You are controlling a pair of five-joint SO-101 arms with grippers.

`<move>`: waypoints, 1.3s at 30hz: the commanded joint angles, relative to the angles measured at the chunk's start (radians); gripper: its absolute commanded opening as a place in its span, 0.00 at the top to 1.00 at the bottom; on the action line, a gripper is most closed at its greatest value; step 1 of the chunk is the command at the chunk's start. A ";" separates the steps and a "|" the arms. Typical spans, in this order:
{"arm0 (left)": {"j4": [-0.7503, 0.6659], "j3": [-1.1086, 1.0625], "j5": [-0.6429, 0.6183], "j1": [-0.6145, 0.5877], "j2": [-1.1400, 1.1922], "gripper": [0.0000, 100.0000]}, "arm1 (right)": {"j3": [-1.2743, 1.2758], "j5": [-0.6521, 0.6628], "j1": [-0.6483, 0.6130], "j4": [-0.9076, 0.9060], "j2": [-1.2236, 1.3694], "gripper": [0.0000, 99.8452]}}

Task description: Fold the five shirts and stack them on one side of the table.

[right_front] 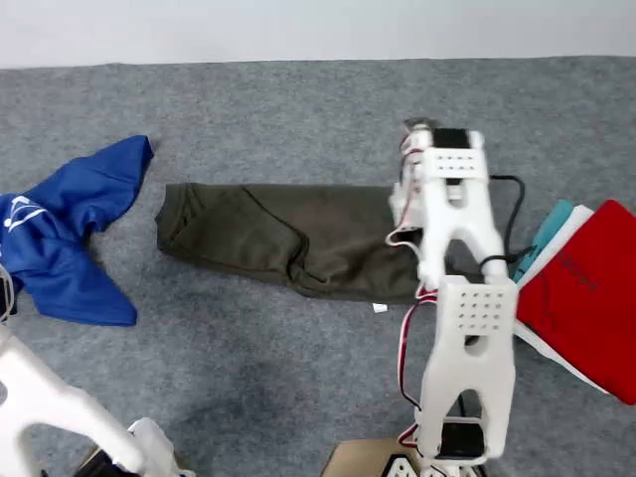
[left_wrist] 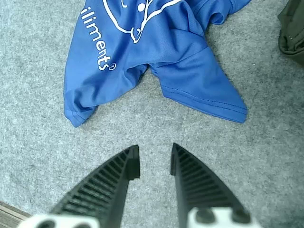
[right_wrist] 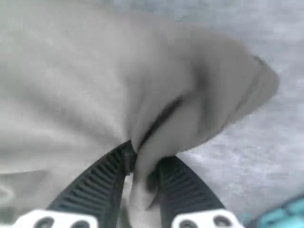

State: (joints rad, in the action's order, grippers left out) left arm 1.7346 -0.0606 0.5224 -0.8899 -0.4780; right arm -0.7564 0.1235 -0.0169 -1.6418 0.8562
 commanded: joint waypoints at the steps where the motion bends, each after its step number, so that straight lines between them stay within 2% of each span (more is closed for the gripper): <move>1: 0.018 0.008 0.008 0.000 -0.032 0.88 | -0.006 0.118 0.117 0.024 -0.114 0.99; 5: 0.018 0.008 0.008 0.003 -0.032 0.88 | -0.006 0.230 0.214 0.062 -0.136 0.99; 10: 0.018 0.008 0.008 0.003 -0.032 0.88 | -0.009 0.288 0.214 0.008 -0.145 0.99; 13: 0.018 0.008 0.008 0.003 -0.032 0.88 | -0.034 0.293 0.136 -0.059 -0.174 0.99; 17: 0.018 0.008 0.008 0.003 -0.032 0.88 | -0.034 0.295 -0.038 -0.104 -0.232 0.99; 25: 0.018 0.008 0.008 0.003 -0.032 0.88 | -0.035 0.292 -0.363 -0.081 -0.321 0.99; 33: 0.018 0.008 0.005 -0.002 -0.034 0.88 | -0.037 0.293 -0.496 0.185 -0.255 0.99; 39: 0.020 0.001 0.005 0.002 -0.086 0.88 | -0.038 0.293 -0.561 0.278 -0.162 0.99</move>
State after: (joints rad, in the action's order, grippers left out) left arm 1.7346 -0.0621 0.5224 -0.8899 -0.5025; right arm -0.7549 0.4089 -0.5462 -1.4085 0.6905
